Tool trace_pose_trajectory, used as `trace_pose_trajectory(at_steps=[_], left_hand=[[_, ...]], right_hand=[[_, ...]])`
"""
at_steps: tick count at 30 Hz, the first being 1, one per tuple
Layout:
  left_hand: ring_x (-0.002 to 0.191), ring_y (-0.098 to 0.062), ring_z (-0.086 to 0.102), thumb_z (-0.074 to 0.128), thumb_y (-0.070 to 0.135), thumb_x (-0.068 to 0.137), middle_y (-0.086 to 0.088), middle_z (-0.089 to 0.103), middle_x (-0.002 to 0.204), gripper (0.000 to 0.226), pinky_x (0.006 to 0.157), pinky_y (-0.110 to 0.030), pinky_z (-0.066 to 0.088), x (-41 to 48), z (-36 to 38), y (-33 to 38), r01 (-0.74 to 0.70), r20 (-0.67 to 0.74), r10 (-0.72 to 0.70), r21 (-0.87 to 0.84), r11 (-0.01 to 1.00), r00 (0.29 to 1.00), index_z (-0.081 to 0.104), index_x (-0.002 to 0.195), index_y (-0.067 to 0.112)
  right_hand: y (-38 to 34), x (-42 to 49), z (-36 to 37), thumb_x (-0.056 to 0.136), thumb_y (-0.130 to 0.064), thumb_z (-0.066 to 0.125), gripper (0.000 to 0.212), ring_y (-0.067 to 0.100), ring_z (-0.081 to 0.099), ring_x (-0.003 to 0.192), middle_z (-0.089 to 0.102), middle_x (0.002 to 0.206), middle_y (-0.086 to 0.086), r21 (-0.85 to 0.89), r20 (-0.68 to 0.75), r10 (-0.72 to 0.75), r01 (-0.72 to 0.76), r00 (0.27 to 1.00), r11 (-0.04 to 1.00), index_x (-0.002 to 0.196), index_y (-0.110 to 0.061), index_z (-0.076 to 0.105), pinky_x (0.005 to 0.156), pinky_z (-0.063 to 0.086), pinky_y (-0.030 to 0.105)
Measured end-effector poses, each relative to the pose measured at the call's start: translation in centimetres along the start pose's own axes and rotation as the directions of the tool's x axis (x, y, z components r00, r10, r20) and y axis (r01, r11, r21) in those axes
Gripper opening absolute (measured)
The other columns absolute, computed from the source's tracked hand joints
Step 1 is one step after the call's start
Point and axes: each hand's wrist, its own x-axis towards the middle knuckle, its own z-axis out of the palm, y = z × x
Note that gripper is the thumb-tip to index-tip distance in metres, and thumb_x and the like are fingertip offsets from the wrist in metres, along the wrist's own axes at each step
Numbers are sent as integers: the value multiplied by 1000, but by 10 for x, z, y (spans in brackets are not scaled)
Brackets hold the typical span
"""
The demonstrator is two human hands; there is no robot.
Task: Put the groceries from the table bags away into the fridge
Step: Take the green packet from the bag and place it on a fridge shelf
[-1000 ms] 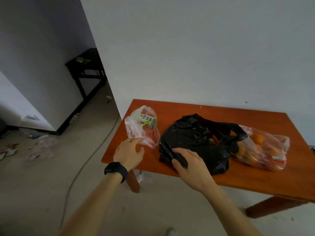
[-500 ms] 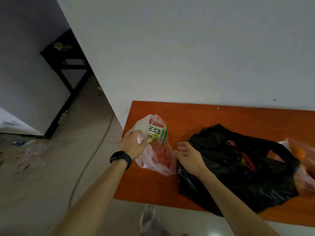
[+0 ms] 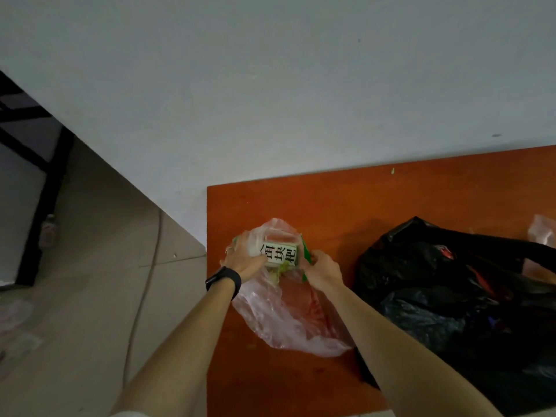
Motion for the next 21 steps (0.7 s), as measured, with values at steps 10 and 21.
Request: trace_pose_trajectory(at_steps=[10,21], left_hand=[[145,-28,33,31,61,102,0,35,159,55,116,-55,24,-7,-5,33,-158,-90,133,-367,917,987,31,153,40],[85,-15,63,33,27,107,-1,65,120,32,71,-27,52,-26,-5,66,-253,-206,222,-138,958,953,57,129,27]], right_hand=[[-26,-53,-49,103,-15,49,24,3,61,67,65,84,-15,190,-365,-444,532,818,825,122,-21,62,54,44,18],[-30,-72,-109,104,-31,43,22,29,64,98,71,107,5,-161,-307,-422,390,853,907,118,-20,57,84,52,53]])
